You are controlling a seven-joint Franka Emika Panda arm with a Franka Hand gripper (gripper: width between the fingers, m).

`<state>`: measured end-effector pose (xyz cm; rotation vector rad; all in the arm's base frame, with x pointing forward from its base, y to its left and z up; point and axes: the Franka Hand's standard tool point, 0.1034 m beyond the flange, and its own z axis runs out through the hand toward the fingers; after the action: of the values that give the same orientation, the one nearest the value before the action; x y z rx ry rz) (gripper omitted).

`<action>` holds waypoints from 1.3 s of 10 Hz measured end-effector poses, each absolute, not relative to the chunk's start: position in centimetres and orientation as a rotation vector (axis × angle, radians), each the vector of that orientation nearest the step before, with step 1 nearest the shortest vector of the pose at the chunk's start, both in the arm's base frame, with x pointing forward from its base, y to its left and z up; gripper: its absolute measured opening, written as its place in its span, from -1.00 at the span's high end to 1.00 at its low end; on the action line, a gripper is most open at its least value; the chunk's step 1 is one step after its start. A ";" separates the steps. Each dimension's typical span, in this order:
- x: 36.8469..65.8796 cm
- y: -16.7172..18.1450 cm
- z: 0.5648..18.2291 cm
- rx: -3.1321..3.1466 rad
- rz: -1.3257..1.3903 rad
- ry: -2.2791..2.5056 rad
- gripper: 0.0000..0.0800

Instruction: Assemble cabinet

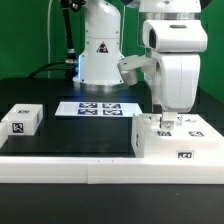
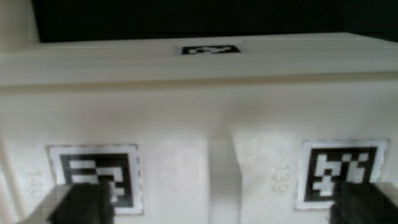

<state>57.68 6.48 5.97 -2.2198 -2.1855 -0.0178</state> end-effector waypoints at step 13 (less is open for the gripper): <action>51.8 5.8 8.1 -2.647 -0.125 -1.728 -0.99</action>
Offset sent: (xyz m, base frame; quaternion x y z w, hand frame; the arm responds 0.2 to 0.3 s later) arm 0.0000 0.0000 0.0000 0.0000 0.0000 0.0000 1.0000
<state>51.79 5.76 8.07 -2.6467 -1.7281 -0.1248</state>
